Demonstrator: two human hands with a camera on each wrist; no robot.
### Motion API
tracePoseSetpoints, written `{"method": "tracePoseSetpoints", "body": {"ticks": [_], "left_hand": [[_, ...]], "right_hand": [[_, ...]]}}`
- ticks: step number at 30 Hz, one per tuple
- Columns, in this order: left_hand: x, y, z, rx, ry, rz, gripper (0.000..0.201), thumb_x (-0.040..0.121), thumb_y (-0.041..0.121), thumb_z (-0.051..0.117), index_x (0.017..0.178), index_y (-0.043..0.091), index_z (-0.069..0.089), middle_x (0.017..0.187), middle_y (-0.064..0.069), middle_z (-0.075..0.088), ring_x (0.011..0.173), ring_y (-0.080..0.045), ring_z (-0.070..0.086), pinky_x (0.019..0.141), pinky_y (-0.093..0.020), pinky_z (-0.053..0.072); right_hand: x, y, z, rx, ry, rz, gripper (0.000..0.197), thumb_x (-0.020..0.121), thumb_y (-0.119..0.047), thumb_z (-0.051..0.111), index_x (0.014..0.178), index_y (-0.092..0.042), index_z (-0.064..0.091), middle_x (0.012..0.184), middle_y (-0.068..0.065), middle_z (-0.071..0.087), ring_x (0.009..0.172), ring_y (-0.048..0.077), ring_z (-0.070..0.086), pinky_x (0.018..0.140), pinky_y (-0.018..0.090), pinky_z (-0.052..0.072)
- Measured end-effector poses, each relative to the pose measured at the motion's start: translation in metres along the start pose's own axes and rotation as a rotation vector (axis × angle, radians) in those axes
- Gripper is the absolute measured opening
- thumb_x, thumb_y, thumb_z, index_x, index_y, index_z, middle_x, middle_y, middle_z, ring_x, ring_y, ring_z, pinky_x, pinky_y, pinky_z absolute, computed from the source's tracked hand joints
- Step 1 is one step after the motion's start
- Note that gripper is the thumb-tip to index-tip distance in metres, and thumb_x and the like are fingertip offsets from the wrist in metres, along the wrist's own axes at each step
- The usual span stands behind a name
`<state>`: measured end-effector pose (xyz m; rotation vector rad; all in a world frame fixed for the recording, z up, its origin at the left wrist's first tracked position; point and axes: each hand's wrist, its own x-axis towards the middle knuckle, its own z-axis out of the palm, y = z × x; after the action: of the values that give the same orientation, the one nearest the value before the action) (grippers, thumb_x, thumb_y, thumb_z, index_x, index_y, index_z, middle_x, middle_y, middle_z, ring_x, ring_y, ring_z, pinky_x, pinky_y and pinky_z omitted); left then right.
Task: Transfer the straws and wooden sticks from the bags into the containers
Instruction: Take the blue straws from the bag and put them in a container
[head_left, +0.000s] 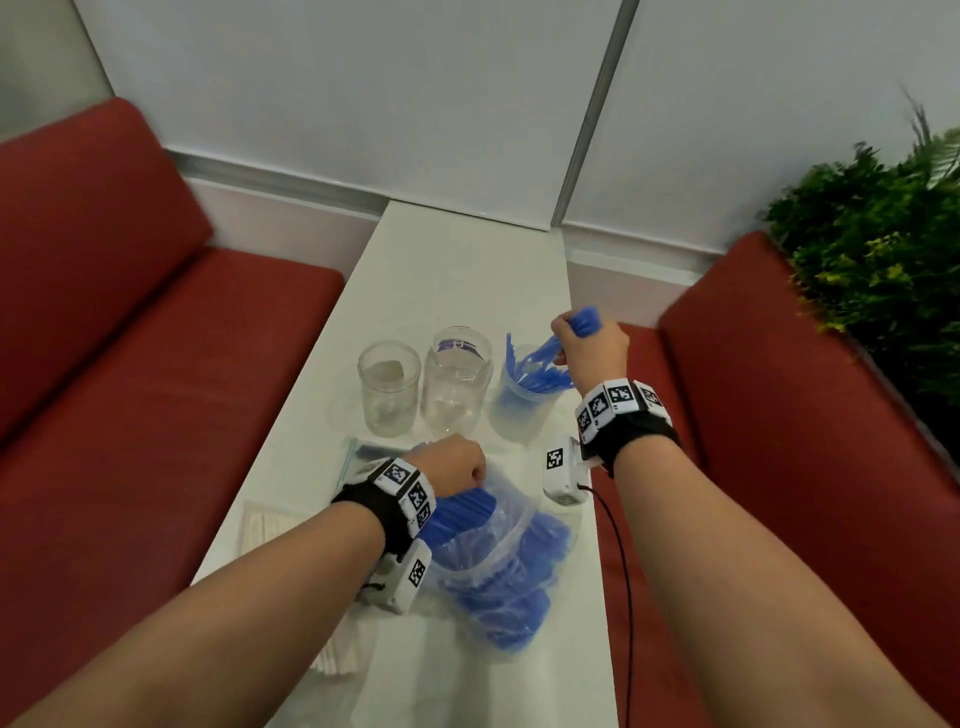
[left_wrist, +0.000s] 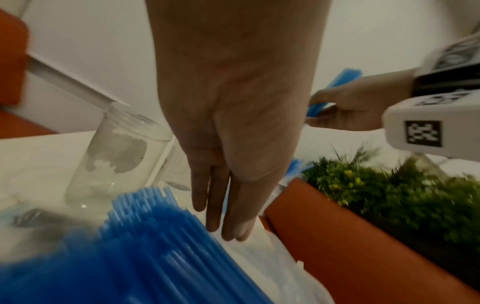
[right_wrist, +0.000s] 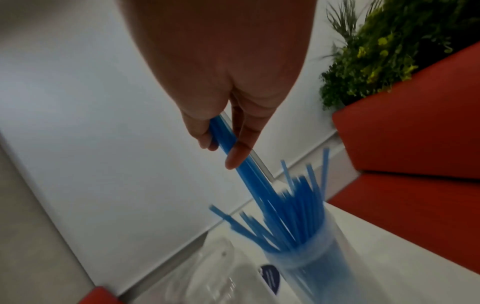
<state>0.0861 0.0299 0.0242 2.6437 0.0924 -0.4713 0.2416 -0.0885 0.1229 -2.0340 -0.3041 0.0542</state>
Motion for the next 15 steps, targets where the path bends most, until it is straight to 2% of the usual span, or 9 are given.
{"method": "tracePoseSetpoints", "body": {"ticks": [2, 4, 6, 7, 9, 10, 11, 13, 15], "left_hand": [[0.002, 0.004, 0.008, 0.211, -0.147, 0.025, 0.028, 0.090, 0.015, 0.063, 0.116, 0.008, 0.068, 0.120, -0.011, 0.065, 0.112, -0.028, 0.059, 0.094, -0.035, 0.047], [0.005, 0.006, 0.021, 0.366, -0.198, 0.027, 0.041, 0.087, 0.022, 0.068, 0.125, 0.008, 0.060, 0.129, -0.012, 0.057, 0.118, -0.030, 0.054, 0.097, -0.042, 0.047], [0.005, 0.004, 0.034, 0.471, -0.142, 0.013, 0.052, 0.089, 0.027, 0.066, 0.135, 0.010, 0.050, 0.139, -0.010, 0.047, 0.127, -0.030, 0.045, 0.102, -0.048, 0.041], [0.004, 0.003, 0.040, 0.514, -0.107, 0.008, 0.053, 0.091, 0.029, 0.063, 0.138, 0.011, 0.046, 0.142, -0.009, 0.044, 0.129, -0.030, 0.042, 0.104, -0.049, 0.037], [0.003, 0.001, 0.049, 0.581, -0.069, 0.011, 0.046, 0.096, 0.026, 0.054, 0.138, 0.011, 0.046, 0.143, -0.008, 0.043, 0.130, -0.031, 0.039, 0.105, -0.050, 0.034], [0.003, 0.001, 0.052, 0.603, -0.060, 0.013, 0.041, 0.098, 0.023, 0.049, 0.137, 0.011, 0.048, 0.143, -0.008, 0.044, 0.130, -0.031, 0.039, 0.104, -0.050, 0.034], [0.003, 0.001, 0.054, 0.620, -0.048, 0.015, 0.037, 0.100, 0.020, 0.046, 0.136, 0.011, 0.050, 0.142, -0.007, 0.045, 0.130, -0.031, 0.039, 0.104, -0.050, 0.034], [0.002, 0.003, 0.053, 0.645, -0.038, 0.008, 0.035, 0.101, 0.017, 0.044, 0.135, 0.012, 0.052, 0.140, -0.007, 0.047, 0.130, -0.030, 0.041, 0.104, -0.049, 0.034], [0.003, 0.007, 0.052, 0.673, -0.051, -0.018, 0.033, 0.101, 0.016, 0.044, 0.132, 0.012, 0.053, 0.137, -0.006, 0.050, 0.128, -0.029, 0.043, 0.104, -0.047, 0.034]], "right_hand": [[0.004, 0.016, 0.014, -0.074, -0.048, 0.013, 0.012, 0.090, -0.012, 0.069, 0.091, -0.001, 0.073, 0.092, 0.020, 0.073, 0.086, 0.036, 0.070, 0.088, 0.051, 0.055], [0.006, 0.026, 0.023, -0.129, -0.055, -0.002, 0.014, 0.087, -0.015, 0.074, 0.098, -0.006, 0.072, 0.103, 0.017, 0.070, 0.090, 0.027, 0.065, 0.089, 0.044, 0.054], [0.004, 0.033, 0.028, -0.177, 0.007, -0.025, 0.032, 0.083, -0.021, 0.079, 0.112, -0.015, 0.067, 0.118, 0.014, 0.061, 0.099, 0.024, 0.058, 0.085, 0.035, 0.049], [0.003, 0.035, 0.029, -0.209, 0.055, -0.059, 0.042, 0.082, -0.023, 0.080, 0.119, -0.018, 0.063, 0.123, 0.013, 0.056, 0.105, 0.025, 0.055, 0.086, 0.034, 0.046], [0.001, 0.038, 0.030, -0.244, 0.134, -0.167, 0.054, 0.082, -0.021, 0.081, 0.130, -0.019, 0.057, 0.132, 0.011, 0.051, 0.117, 0.025, 0.051, 0.096, 0.036, 0.044], [0.000, 0.039, 0.032, -0.237, 0.128, -0.216, 0.054, 0.085, -0.018, 0.078, 0.134, -0.016, 0.055, 0.136, 0.012, 0.050, 0.123, 0.026, 0.048, 0.103, 0.036, 0.042], [0.000, 0.040, 0.034, -0.225, 0.088, -0.249, 0.052, 0.090, -0.015, 0.074, 0.138, -0.012, 0.054, 0.142, 0.014, 0.047, 0.131, 0.027, 0.044, 0.111, 0.037, 0.037], [-0.004, 0.043, 0.039, -0.311, -0.072, -0.252, 0.048, 0.102, -0.016, 0.058, 0.148, -0.008, 0.046, 0.159, 0.019, 0.031, 0.149, 0.032, 0.025, 0.123, 0.036, 0.017], [-0.011, 0.050, 0.040, -0.440, -0.157, -0.282, 0.052, 0.108, -0.021, 0.047, 0.156, -0.009, 0.033, 0.167, 0.019, 0.014, 0.156, 0.033, 0.005, 0.125, 0.037, -0.001]]}}
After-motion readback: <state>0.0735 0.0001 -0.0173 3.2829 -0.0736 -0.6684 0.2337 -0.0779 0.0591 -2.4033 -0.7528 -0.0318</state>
